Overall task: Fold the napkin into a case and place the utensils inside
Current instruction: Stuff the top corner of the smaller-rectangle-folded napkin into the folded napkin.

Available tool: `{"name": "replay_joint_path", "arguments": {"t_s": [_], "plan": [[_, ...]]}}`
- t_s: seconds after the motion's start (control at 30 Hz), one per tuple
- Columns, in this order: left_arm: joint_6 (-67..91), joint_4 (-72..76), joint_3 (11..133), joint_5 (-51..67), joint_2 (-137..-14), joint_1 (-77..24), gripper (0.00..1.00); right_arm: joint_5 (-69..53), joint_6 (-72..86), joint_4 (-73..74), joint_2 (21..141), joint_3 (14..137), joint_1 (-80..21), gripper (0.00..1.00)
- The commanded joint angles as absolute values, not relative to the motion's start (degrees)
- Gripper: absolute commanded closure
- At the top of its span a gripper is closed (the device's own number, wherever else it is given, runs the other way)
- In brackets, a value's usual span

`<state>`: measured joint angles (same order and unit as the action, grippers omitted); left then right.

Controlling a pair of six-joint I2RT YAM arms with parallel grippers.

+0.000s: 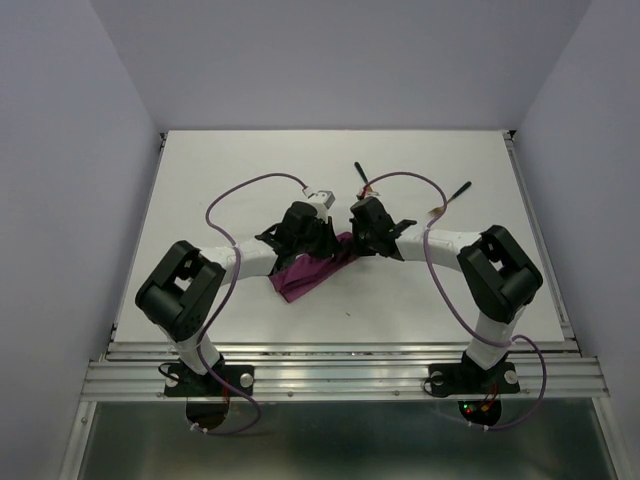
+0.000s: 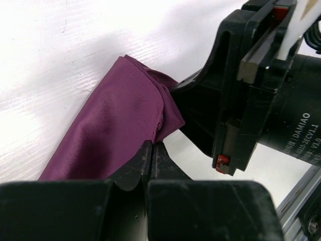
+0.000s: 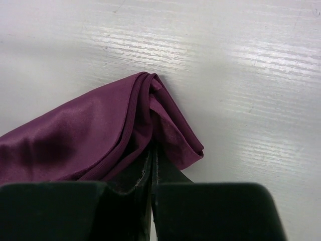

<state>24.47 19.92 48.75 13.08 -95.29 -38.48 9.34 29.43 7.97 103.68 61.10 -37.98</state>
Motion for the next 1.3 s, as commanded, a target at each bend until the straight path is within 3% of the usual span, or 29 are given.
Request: {"name": "replay_joint_path", "arguments": {"t_s": [0.0,0.97,1.27], "plan": [[24.52,21.36,48.6,13.18,-95.09,-38.23,1.0,12.04,32.08,3.79,99.5,58.89,-38.5,0.99],[24.26,16.26,54.66,13.89,-103.71,-39.2,1.0,7.47,33.22,-2.11,94.04,55.37,-38.5,0.99],[24.96,18.71,52.83,13.71,-100.82,-39.37,1.0,7.21,33.05,-1.93,94.3,55.11,-38.5,0.99]]}}
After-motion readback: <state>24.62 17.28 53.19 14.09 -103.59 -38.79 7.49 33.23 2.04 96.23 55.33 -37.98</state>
